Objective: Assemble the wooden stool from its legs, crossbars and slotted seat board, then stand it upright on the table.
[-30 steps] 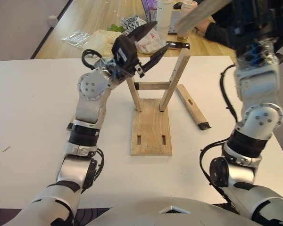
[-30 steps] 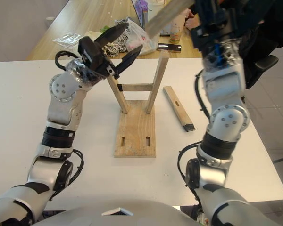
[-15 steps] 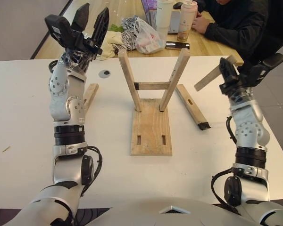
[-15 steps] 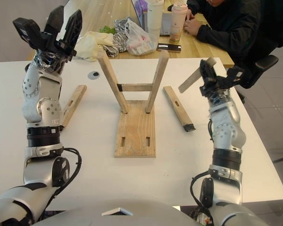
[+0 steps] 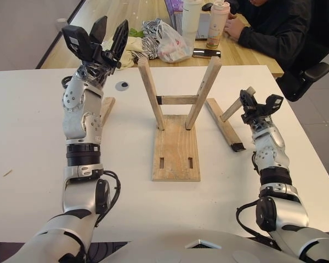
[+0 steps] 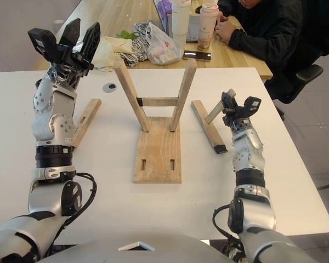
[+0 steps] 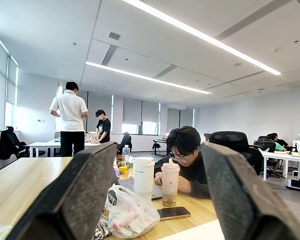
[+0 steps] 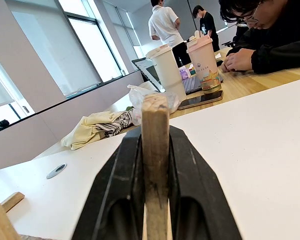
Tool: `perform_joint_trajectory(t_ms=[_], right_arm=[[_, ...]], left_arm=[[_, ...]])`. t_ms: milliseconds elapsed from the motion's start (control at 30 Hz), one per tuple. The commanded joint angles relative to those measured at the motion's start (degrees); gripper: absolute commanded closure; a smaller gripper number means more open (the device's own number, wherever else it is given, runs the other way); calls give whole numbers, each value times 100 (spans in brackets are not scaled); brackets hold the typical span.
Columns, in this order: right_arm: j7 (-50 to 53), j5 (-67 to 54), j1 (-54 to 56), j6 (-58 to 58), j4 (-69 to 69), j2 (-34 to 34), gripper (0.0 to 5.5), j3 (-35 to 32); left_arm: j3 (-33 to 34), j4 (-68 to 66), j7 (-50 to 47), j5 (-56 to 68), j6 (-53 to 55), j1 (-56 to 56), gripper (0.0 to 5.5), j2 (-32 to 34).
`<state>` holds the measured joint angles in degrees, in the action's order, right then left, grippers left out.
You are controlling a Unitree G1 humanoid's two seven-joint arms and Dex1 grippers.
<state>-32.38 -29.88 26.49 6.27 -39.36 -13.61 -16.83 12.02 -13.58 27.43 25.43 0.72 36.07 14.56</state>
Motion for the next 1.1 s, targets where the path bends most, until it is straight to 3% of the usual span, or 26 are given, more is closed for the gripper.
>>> perform_joint_trajectory(t_ms=[33,267,467,533,667,800,1033,1100], right_arm=[[-12,392,-52,159,-649,185,511,152],[256,1651,-333,1778,-1259,208,511,878],[596,2107,-373,2296,-1743,329,511,1150],[726,2280,-359,2148,-1752,276,511,1270],[1165,2581,-304,1589,-2034,227,511,1454],[1237,2663,-318,1483,-2032,109,511,1525],[1083,2357,-429,1265,-1660,149,511,1374],[1046,2337,-465,1196,-1476,82,466,1349]], left_arm=[[-5,-257,-13,-66,-14,14,246,-60],[605,-1286,-695,-89,-304,64,246,-30],[712,-2143,-790,-441,-976,-218,246,24],[580,-2317,-712,-594,-1240,-289,246,-71],[1122,-3099,-1088,-157,-928,145,246,54],[820,-3605,-911,-641,-1204,518,246,461],[755,-3568,-855,-630,-1318,386,246,230],[761,-3572,-866,-629,-1326,400,246,235]])
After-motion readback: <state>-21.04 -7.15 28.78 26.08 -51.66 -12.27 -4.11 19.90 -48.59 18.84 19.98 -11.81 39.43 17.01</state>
